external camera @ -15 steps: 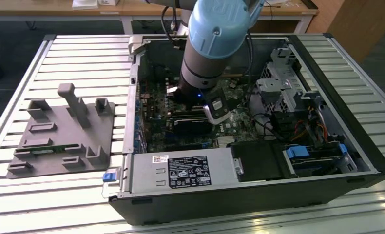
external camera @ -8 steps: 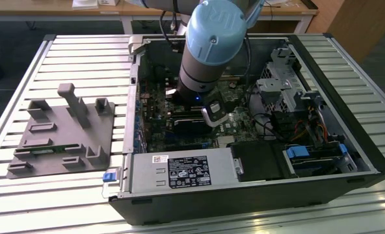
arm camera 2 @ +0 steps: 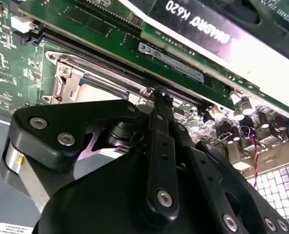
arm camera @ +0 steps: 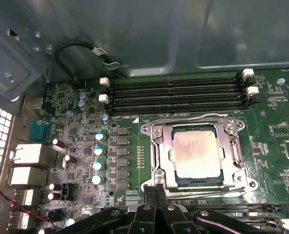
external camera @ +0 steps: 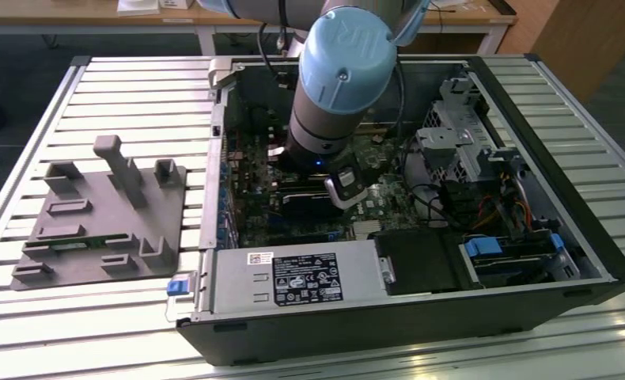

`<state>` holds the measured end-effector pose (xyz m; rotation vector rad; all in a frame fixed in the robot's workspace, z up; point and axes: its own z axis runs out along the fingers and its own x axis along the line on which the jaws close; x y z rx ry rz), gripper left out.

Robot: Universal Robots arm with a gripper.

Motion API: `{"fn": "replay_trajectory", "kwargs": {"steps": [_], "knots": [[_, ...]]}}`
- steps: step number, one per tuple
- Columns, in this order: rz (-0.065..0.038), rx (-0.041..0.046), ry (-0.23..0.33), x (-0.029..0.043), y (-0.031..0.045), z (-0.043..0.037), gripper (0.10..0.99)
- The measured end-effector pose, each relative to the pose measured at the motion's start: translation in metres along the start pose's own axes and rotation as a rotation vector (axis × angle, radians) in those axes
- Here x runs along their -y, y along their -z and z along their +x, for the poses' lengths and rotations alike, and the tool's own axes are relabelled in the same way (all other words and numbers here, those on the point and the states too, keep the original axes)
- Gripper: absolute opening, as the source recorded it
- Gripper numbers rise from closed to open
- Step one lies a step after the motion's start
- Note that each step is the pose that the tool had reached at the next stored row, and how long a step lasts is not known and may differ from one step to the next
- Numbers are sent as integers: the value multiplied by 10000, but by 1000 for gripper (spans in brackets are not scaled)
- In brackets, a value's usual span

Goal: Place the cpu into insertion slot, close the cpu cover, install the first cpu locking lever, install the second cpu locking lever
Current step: 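Install the second cpu locking lever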

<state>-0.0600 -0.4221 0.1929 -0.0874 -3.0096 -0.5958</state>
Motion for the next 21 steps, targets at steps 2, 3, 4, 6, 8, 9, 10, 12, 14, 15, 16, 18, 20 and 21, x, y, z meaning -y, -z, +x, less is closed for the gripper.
{"fn": "replay_trajectory", "kwargs": {"steps": [2, 3, 4, 6, 8, 9, 10, 12, 14, 15, 16, 18, 20, 21], "knots": [[-30, -1, 2, 2, -5, 10, 106], [-43, -2, 2, 3, -9, 13, 106], [-52, -4, 4, 4, -12, 14, 106], [-74, -5, 5, 3, -22, 14, 106], [-98, -7, 6, 2, -32, 15, 106], [-109, -8, 6, 1, -37, 15, 106], [-121, -9, 7, -1, -41, 15, 106], [-147, -10, 8, -5, -51, 17, 106], [-167, -11, 10, -12, -62, 22, 106], [-176, -12, 11, -16, -67, 25, 106], [-182, -13, 11, -21, -73, 28, 106], [-194, -14, 12, -33, -85, 35, 106], [-205, -13, 12, -45, -99, 45, 106], [-214, -13, 13, -51, -107, 49, 106]]}}
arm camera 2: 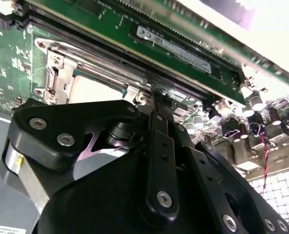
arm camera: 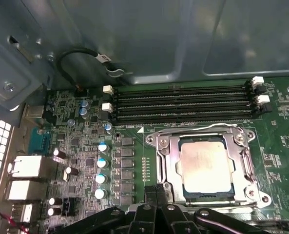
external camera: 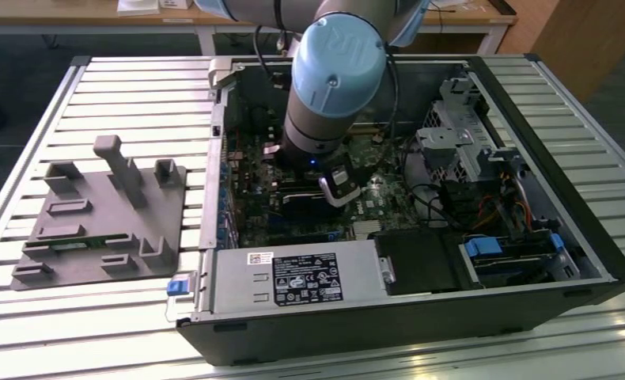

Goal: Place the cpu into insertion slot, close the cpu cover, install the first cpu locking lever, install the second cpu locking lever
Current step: 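Install the second cpu locking lever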

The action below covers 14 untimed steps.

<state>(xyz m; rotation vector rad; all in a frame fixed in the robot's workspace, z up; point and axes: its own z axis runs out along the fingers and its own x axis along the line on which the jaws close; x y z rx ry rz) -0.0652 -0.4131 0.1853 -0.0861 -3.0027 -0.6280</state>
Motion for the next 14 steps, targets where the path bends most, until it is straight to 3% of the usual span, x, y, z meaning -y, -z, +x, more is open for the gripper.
{"fn": "replay_trajectory", "kwargs": {"steps": [9, 14], "knots": [[2, -3, 0, -9, -17, 24, 106], [83, 5, -5, -14, -21, 29, 106]]}}
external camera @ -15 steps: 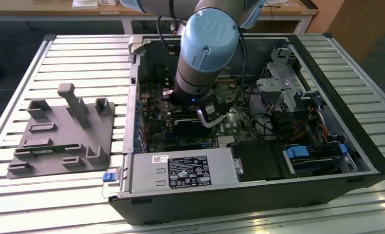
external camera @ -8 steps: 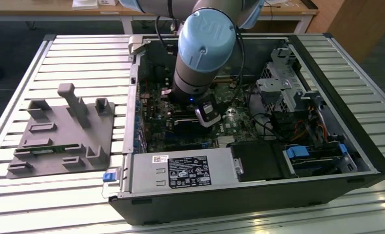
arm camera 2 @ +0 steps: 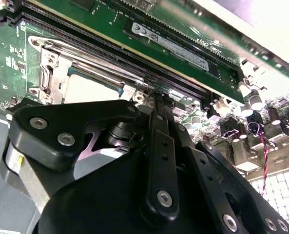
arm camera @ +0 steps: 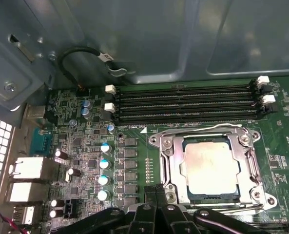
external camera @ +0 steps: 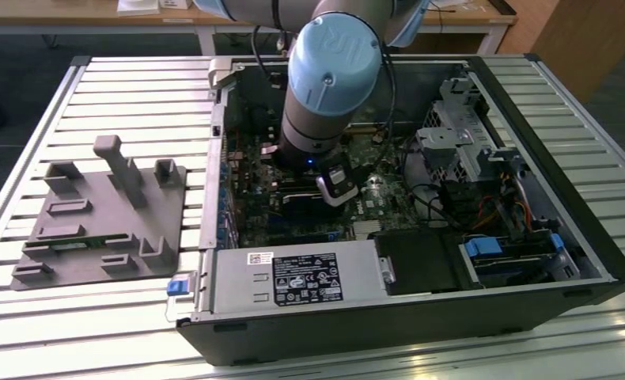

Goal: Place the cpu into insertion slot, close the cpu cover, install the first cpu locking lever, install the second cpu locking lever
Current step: 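Install the second cpu locking lever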

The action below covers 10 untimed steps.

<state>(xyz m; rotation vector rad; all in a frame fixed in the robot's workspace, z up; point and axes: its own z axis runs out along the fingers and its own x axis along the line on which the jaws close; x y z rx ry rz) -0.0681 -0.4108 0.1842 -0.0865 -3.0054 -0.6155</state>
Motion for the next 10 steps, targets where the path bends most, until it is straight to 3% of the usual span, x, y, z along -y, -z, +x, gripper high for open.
{"fn": "replay_trajectory", "kwargs": {"steps": [6, 10], "knots": [[-6, -1, 0, -10, 17, 4, 106], [-8, -1, -1, -58, 130, 14, 106]]}}
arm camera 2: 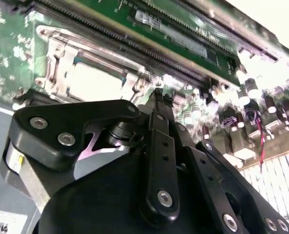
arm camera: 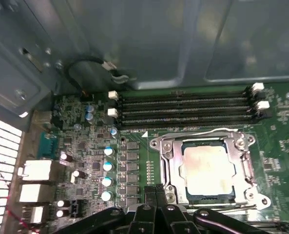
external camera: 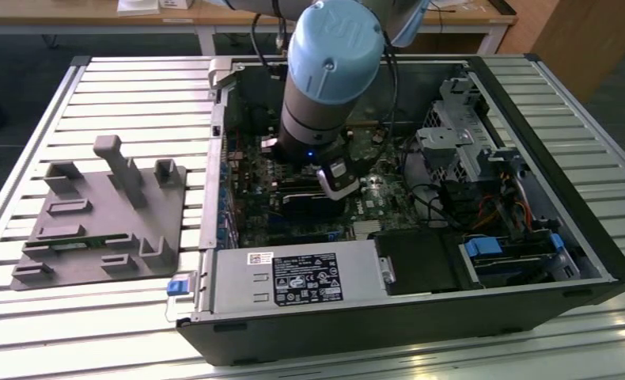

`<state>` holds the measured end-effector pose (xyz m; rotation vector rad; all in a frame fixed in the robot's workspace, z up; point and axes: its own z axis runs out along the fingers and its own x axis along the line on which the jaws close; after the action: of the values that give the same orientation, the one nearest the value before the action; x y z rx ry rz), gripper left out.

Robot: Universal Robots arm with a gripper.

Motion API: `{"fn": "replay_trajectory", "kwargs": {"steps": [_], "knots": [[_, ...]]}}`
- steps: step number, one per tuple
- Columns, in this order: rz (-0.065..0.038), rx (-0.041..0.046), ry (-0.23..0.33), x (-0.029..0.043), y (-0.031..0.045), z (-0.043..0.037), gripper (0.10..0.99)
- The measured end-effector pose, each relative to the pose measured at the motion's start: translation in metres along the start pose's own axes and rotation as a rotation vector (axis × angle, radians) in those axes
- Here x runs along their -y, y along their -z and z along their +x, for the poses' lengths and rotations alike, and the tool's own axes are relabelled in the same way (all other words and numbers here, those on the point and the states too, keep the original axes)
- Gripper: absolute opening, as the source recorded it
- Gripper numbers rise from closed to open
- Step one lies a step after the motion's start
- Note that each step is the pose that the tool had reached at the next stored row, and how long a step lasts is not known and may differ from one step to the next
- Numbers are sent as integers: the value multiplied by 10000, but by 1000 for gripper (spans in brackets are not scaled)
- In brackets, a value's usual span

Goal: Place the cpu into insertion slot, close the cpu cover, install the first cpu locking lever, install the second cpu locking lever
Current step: 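Install the second cpu locking lever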

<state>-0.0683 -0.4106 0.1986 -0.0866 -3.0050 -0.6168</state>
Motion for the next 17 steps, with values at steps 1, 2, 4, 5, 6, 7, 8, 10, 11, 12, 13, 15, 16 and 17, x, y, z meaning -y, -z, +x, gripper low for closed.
{"fn": "replay_trajectory", "kwargs": {"steps": [1, 2, 4, 5, 6, 7, 8, 10, 11, 12, 13, 15, 16, 17], "knots": [[0, 0, 0, -17, 38, 3, 106], [0, 0, 0, -31, 70, 6, 106], [0, 0, 1, -40, 93, 8, 106], [-6, 1, 2, -41, 93, 8, 106], [-7, 1, 2, -41, 93, 8, 106], [-8, 0, 1, -41, 93, 8, 106], [-8, 0, 1, -40, 94, 9, 106], [-10, 0, 2, -41, 94, 8, 106], [-8, -1, 1, -42, 97, 9, 106], [-5, -2, 0, -44, 104, 10, 106], [-7, -2, 1, -48, 112, 10, 106], [-9, -1, 1, -59, 137, 12, 106], [-9, -1, 1, -65, 152, 14, 106], [-9, -1, 1, -73, 170, 15, 106]]}}
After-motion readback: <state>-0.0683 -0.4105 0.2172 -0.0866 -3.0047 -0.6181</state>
